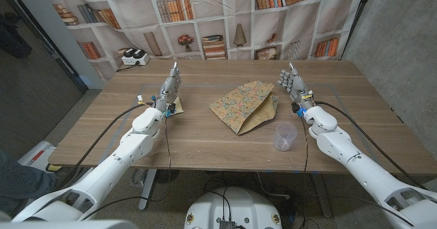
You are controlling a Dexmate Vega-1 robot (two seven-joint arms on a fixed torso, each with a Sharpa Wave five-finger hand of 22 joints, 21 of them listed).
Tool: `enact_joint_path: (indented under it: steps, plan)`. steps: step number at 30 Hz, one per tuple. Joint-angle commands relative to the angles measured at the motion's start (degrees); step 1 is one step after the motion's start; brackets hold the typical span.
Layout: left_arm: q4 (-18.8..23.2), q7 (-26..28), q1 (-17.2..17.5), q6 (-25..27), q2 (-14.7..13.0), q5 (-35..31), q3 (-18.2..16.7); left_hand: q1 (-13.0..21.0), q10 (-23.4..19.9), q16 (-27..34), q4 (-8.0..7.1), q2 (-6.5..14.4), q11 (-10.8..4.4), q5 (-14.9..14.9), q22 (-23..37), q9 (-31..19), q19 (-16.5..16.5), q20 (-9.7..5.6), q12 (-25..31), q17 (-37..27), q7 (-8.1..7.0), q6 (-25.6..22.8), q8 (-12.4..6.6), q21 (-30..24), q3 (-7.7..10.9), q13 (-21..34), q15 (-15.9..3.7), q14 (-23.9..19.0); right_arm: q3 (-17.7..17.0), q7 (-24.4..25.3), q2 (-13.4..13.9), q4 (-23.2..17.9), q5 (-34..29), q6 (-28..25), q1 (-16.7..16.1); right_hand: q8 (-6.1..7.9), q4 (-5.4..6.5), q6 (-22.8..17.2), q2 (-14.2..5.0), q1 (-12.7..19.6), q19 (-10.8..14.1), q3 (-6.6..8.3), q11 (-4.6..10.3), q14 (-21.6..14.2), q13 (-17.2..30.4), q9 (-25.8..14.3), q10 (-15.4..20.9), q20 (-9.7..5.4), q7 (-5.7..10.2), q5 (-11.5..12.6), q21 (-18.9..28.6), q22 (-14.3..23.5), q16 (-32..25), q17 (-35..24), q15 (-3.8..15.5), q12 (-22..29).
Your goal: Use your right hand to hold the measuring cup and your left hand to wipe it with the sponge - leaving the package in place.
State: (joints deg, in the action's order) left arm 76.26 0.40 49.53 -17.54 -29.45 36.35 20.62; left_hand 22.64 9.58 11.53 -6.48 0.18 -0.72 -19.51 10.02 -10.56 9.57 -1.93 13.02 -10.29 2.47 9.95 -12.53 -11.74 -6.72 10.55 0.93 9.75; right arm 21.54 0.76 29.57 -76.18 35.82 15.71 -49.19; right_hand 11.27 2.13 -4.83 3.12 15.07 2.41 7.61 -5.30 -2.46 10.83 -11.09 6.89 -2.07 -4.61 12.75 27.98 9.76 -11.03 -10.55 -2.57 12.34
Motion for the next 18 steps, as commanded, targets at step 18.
enact_joint_path:
  steps: [18]
  plan:
    - [5.53,4.96,3.16,-1.65,-3.91,-6.52,-0.60,4.56,-5.67,0.82,1.81,2.05,-0.55,-0.66,0.29,-0.04,-2.17,-0.78,1.43,0.00,-0.39,-2.32,-1.20,-0.82,0.43,0.11,-0.84,-4.28,0.58,2.53,0.52,-2.87,-4.06,3.36,-1.72,0.53,0.19,-0.92,0.21,0.17,1.12,-0.08,0.06,-0.53,0.04,-0.10,1.45,-1.95,-0.05,0.38,-0.21,0.17,-0.36,-0.09,-0.10,0.61]
